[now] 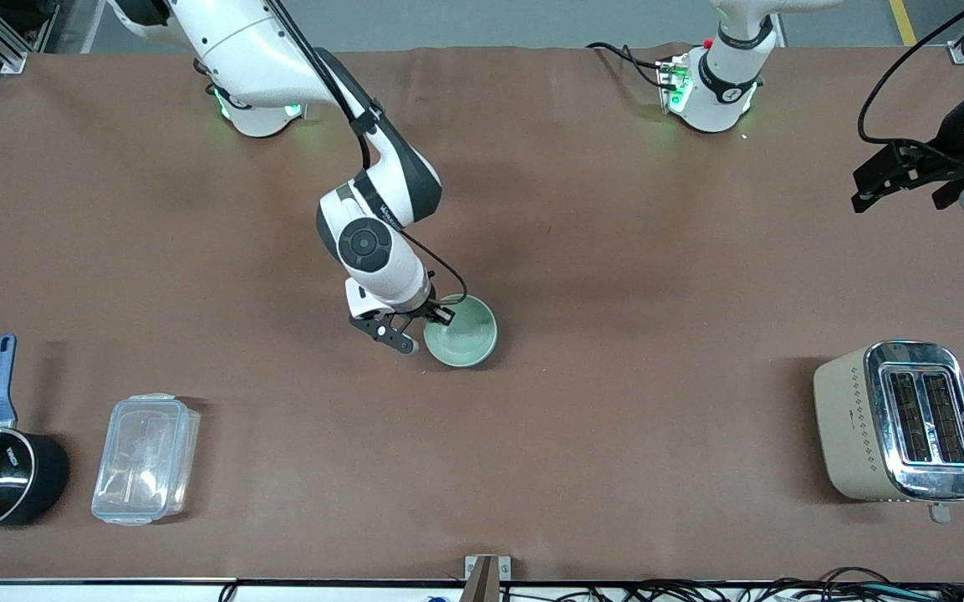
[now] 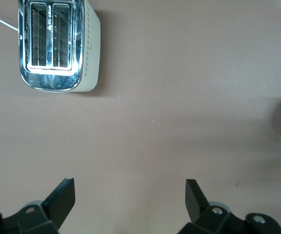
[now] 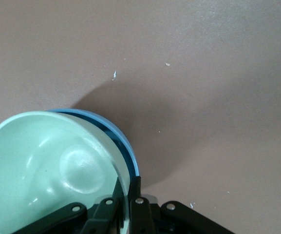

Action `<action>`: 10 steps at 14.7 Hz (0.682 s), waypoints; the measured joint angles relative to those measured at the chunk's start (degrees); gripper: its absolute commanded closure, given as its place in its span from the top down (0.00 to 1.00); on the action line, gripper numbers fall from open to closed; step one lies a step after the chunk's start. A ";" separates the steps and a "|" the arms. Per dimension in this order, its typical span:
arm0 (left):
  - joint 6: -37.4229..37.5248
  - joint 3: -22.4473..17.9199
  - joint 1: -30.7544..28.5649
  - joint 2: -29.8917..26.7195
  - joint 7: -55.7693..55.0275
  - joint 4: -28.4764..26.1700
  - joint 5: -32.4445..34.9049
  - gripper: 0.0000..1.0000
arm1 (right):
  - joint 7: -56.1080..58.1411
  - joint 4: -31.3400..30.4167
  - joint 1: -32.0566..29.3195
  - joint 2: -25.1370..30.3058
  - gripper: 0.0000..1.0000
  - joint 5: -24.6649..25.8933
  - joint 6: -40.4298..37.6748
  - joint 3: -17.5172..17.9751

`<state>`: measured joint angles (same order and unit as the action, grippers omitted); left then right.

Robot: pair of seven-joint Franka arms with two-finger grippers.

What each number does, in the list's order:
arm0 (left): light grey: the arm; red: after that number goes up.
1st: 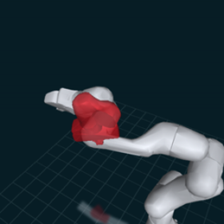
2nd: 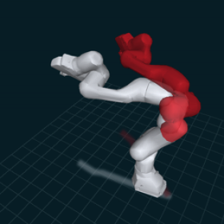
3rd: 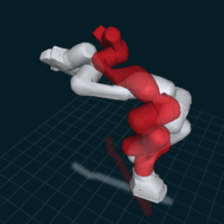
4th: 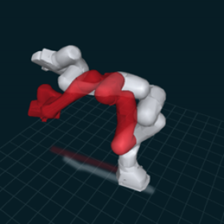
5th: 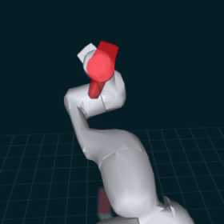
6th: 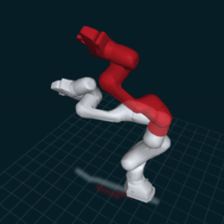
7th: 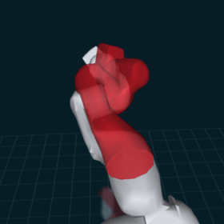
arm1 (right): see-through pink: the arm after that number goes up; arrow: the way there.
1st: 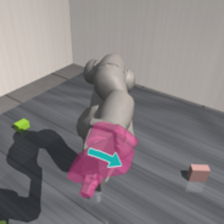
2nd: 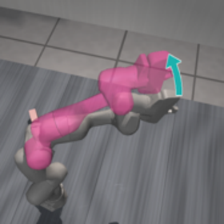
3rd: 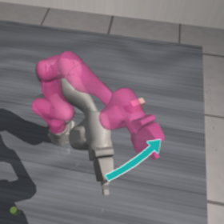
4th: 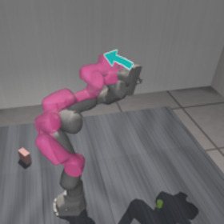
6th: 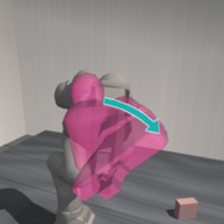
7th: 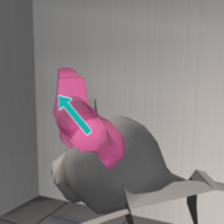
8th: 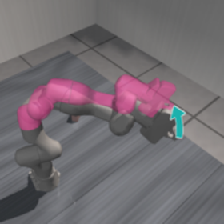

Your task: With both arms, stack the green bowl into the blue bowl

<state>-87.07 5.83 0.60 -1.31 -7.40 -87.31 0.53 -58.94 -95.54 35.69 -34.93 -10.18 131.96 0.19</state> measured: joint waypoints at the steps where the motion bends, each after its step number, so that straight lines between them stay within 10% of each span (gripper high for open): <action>1: -0.15 0.00 0.00 -0.07 0.00 -0.60 -0.05 1.00 | -0.01 -0.06 0.05 0.00 0.10 0.01 -0.01 0.03; 2: -0.34 0.00 0.00 -0.22 0.00 -1.05 -0.16 1.00 | -0.01 -0.15 0.08 -0.01 0.18 0.01 -0.02 0.06; 4: -0.44 0.00 0.00 -0.70 0.00 -1.53 -1.58 1.00 | -0.04 -0.33 0.11 -0.02 0.83 0.01 -0.03 0.11; 5: -0.47 0.00 0.00 -1.04 0.00 -1.68 -2.23 1.00 | -0.28 -0.34 0.11 -0.02 1.00 0.01 -0.03 0.12; 10: -0.52 0.16 0.17 -2.10 0.00 -2.08 -2.55 1.00 | -2.73 0.57 -0.05 1.01 1.00 0.05 -2.39 -0.11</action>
<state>-87.59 5.99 0.78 -3.41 -7.41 -89.39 -2.02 -61.67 -94.97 35.64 -33.91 -10.14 129.57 0.08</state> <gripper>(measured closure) 0.000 0.313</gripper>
